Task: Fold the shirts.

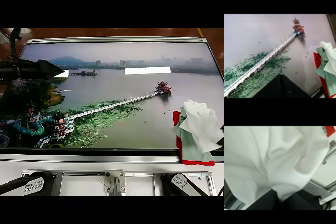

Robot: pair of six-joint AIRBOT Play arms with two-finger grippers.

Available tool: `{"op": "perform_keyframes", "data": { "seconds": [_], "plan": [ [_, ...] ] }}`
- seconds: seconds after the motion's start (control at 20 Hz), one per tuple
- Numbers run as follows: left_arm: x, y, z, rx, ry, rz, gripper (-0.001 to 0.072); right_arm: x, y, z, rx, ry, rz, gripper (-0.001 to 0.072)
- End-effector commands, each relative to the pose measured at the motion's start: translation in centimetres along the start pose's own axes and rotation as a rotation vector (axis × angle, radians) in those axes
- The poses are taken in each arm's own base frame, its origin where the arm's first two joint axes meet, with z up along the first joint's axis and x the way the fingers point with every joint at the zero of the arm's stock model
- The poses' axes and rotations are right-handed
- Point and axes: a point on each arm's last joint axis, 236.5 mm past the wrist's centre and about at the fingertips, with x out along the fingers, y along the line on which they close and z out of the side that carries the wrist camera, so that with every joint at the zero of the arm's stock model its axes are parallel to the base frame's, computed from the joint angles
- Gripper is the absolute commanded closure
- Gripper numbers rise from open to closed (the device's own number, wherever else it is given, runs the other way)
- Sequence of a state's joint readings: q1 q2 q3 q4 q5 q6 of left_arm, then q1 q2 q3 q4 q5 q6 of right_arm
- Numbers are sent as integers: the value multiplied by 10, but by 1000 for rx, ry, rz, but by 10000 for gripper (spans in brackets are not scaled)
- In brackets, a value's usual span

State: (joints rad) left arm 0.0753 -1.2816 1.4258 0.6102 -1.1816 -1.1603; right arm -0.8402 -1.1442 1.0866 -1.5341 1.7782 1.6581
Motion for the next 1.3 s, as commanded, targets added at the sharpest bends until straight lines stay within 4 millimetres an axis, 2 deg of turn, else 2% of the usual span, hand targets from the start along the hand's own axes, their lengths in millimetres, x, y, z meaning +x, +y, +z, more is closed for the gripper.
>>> {"op": "perform_keyframes", "data": {
  "seconds": [0.0, 0.05, 0.15, 0.2, 0.25, 0.35, 0.4, 0.5, 0.55, 0.6, 0.65, 0.7, 0.75, 0.8, 1.0, 1.25],
  "plan": [
    [4, -7, -2, 7, 6, -14, 670, 50, -19, -27, 57, 46, -68, 625],
    [5, -9, -3, 10, 9, -18, 670, 56, -24, -27, 81, 37, -87, 544],
    [6, -10, -3, 11, 11, -19, 670, 57, -27, -23, 71, 21, -100, 180],
    [6, -10, -3, 11, 11, -19, 670, 52, -26, -19, 55, 4, -97, 149],
    [6, -9, -3, 12, 12, -16, 670, 43, -25, -14, 31, -21, -92, 149],
    [8, 4, -15, 56, 62, 51, 672, 11, -21, 3, -5, -106, -79, 151],
    [11, 13, -27, 73, 110, 108, 672, -11, -10, 15, -30, -180, -37, 151],
    [17, 36, -52, 85, 215, 277, 672, -59, 21, 49, -106, -389, 60, 152],
    [17, 49, -66, 117, 278, 385, 672, -82, 46, 62, -157, -486, 120, 152],
    [16, 60, -79, 142, 340, 490, 672, -100, 74, 68, -227, -560, 175, 151],
    [15, 68, -92, 162, 395, 585, 671, -109, 104, 68, -303, -602, 217, 150],
    [15, 71, -103, 187, 448, 655, 599, -108, 133, 59, -394, -606, 232, 123],
    [21, 66, -113, 199, 480, 672, 209, -97, 151, 50, -489, -583, 191, 40],
    [29, 61, -119, 191, 492, 667, 15, -83, 160, 45, -537, -557, 130, 40],
    [38, 56, -128, 190, 515, 657, 10, -42, 186, 26, -614, -419, 38, 40],
    [39, 56, -128, 190, 515, 657, 10, -35, 205, 14, -663, -396, 67, 41]
  ]
}}
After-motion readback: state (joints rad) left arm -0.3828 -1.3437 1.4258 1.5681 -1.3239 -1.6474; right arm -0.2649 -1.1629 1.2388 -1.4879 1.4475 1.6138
